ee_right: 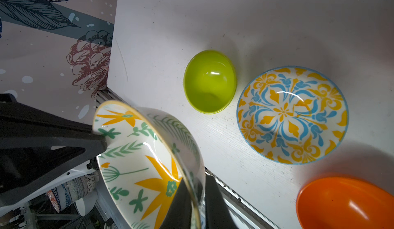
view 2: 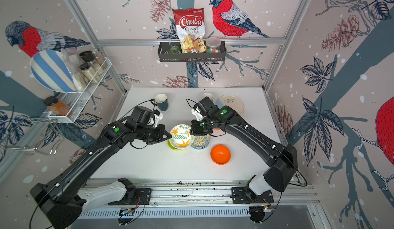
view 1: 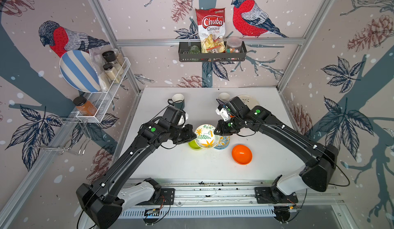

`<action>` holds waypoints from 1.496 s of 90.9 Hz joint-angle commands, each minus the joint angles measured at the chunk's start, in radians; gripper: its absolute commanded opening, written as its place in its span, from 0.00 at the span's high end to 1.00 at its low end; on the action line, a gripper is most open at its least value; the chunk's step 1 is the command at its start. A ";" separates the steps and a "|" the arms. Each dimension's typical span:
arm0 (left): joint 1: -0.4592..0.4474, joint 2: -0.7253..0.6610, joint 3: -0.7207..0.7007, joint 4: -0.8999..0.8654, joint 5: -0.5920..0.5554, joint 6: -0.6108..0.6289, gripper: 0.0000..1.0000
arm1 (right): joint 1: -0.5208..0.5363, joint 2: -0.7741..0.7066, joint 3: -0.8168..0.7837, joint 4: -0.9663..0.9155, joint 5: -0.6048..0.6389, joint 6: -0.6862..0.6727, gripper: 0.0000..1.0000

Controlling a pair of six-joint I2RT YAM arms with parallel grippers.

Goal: Stack the bowls
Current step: Place the bowl on the bowl.

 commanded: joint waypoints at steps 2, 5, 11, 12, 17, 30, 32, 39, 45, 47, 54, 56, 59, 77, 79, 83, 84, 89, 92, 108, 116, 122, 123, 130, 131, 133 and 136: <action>-0.002 -0.012 -0.002 0.048 0.024 0.000 1.00 | 0.000 -0.003 0.000 0.011 0.010 0.017 0.94; -0.001 -0.015 0.000 0.047 0.022 0.001 1.00 | -0.001 -0.003 -0.001 0.010 0.010 0.018 0.97; -0.002 -0.030 -0.005 0.063 0.024 0.005 0.73 | -0.004 -0.005 0.005 0.005 -0.013 0.009 1.00; 0.000 -0.032 -0.007 0.065 0.023 0.003 0.68 | -0.004 -0.005 0.007 0.003 -0.016 0.008 1.00; -0.001 -0.050 -0.008 0.063 0.007 0.005 0.38 | -0.010 -0.013 0.013 -0.002 -0.019 0.000 1.00; 0.005 -0.105 -0.016 0.034 -0.062 0.020 0.16 | -0.063 -0.038 0.010 0.000 -0.048 0.000 1.00; 0.008 -0.113 -0.017 0.025 -0.072 0.023 0.15 | -0.068 -0.041 0.011 0.000 -0.054 0.000 1.00; 0.025 -0.142 -0.028 0.000 -0.101 0.030 0.14 | -0.096 -0.054 0.007 -0.002 -0.058 0.000 1.00; 0.045 -0.166 -0.053 -0.023 -0.126 0.038 0.14 | -0.121 -0.062 0.004 -0.001 -0.058 0.002 1.00; 0.052 -0.175 -0.062 -0.029 -0.135 0.040 0.14 | -0.131 -0.064 0.005 -0.002 -0.058 0.004 1.00; 0.086 -0.207 -0.095 -0.043 -0.149 0.048 0.14 | -0.164 -0.070 0.000 -0.001 -0.063 0.007 1.00; 0.096 -0.215 -0.104 -0.044 -0.147 0.051 0.14 | -0.172 -0.072 -0.001 -0.003 -0.063 0.008 1.00; 0.107 -0.230 -0.117 -0.044 -0.145 0.055 0.14 | -0.183 -0.074 -0.004 -0.003 -0.060 0.007 1.00; 0.127 -0.277 -0.159 -0.092 -0.211 0.089 0.14 | -0.240 -0.077 -0.028 0.004 -0.039 0.009 1.00; 0.127 -0.277 -0.161 -0.099 -0.221 0.093 0.14 | -0.245 -0.075 -0.030 0.005 -0.035 0.009 1.00; 0.127 -0.278 -0.166 -0.110 -0.236 0.100 0.15 | -0.251 -0.070 -0.034 0.010 -0.034 0.009 1.00; 0.127 -0.279 -0.167 -0.111 -0.239 0.102 0.15 | -0.254 -0.069 -0.036 0.012 -0.034 0.010 1.00; 0.127 -0.286 -0.182 -0.105 -0.242 0.112 0.15 | -0.258 -0.065 -0.043 0.020 -0.030 0.010 1.00; 0.127 -0.292 -0.193 -0.097 -0.243 0.114 0.15 | -0.260 -0.060 -0.045 0.022 -0.025 0.008 1.00; 0.128 -0.311 -0.239 -0.065 -0.254 0.134 0.16 | -0.275 -0.041 -0.068 0.039 -0.006 0.001 1.00; 0.129 -0.314 -0.261 -0.047 -0.259 0.150 0.16 | -0.279 -0.034 -0.088 0.053 0.005 -0.003 1.00; 0.129 -0.311 -0.276 -0.036 -0.263 0.156 0.16 | -0.279 -0.026 -0.107 0.062 0.022 -0.007 1.00; 0.129 -0.310 -0.277 -0.035 -0.264 0.157 0.16 | -0.280 -0.025 -0.110 0.064 0.025 -0.008 1.00; 0.128 -0.303 -0.279 -0.034 -0.256 0.161 0.16 | -0.281 -0.016 -0.136 0.084 0.026 -0.010 1.00; 0.128 -0.302 -0.278 -0.035 -0.255 0.161 0.16 | -0.281 -0.015 -0.140 0.089 0.025 -0.010 1.00; 0.128 -0.302 -0.279 -0.036 -0.256 0.163 0.16 | -0.282 -0.013 -0.147 0.097 0.021 -0.012 1.00; 0.129 -0.305 -0.283 -0.034 -0.255 0.164 0.17 | -0.280 -0.007 -0.158 0.111 0.012 -0.015 1.00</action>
